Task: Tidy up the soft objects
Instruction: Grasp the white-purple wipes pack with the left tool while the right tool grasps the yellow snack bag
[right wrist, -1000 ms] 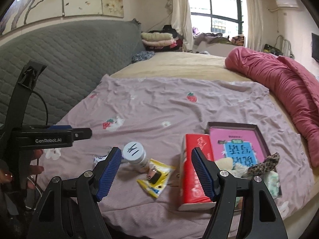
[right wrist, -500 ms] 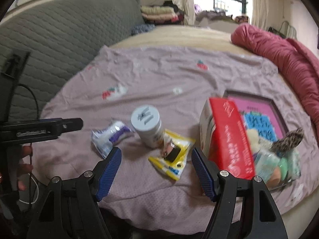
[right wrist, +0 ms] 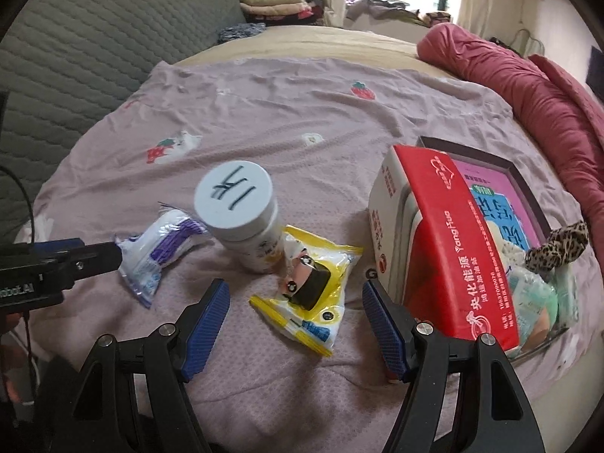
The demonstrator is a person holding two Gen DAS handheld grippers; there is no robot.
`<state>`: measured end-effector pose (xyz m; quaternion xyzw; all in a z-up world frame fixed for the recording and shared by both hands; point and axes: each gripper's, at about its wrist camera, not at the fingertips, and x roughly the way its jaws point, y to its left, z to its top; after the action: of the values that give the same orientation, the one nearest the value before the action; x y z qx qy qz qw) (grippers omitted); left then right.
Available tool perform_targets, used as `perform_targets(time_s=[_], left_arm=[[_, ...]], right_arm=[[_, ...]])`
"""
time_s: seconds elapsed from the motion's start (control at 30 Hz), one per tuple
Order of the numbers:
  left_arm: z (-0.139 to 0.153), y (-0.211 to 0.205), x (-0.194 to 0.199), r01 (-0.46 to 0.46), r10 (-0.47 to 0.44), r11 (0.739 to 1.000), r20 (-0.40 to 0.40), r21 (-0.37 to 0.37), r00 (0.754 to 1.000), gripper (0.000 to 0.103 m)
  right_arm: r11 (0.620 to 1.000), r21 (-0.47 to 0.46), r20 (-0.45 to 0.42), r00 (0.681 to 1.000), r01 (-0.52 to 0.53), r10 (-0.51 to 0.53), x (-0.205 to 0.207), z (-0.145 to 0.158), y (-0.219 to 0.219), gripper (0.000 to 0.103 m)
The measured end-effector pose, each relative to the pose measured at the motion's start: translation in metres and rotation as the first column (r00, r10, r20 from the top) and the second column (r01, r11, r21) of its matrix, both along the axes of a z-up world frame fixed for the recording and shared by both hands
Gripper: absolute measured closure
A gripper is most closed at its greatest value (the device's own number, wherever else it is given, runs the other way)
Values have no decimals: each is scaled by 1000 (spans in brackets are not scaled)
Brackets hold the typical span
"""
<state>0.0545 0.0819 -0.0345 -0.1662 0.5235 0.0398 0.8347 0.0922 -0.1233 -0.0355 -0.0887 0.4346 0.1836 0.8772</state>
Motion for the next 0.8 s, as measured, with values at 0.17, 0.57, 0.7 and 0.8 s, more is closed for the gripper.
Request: perform_targets(time_s=[0.17, 0.57, 0.7, 0.8], left_arm=[[-13, -6, 14, 15, -14, 1000, -43, 22, 999, 35], [-36, -14, 37, 33, -30, 999, -89, 41, 996, 35], [-41, -13, 43, 36, -31, 998, -97, 47, 995, 35], [-48, -13, 48, 41, -36, 998, -106, 51, 994, 35]], right_arm=[[999, -14, -32, 999, 39, -40, 9, -17, 1, 29], [989, -123, 27, 997, 81, -78, 25, -36, 24, 29], [985, -140, -20, 994, 103, -107, 33, -52, 27, 29], [986, -111, -71, 989, 122, -131, 38, -64, 25, 31]])
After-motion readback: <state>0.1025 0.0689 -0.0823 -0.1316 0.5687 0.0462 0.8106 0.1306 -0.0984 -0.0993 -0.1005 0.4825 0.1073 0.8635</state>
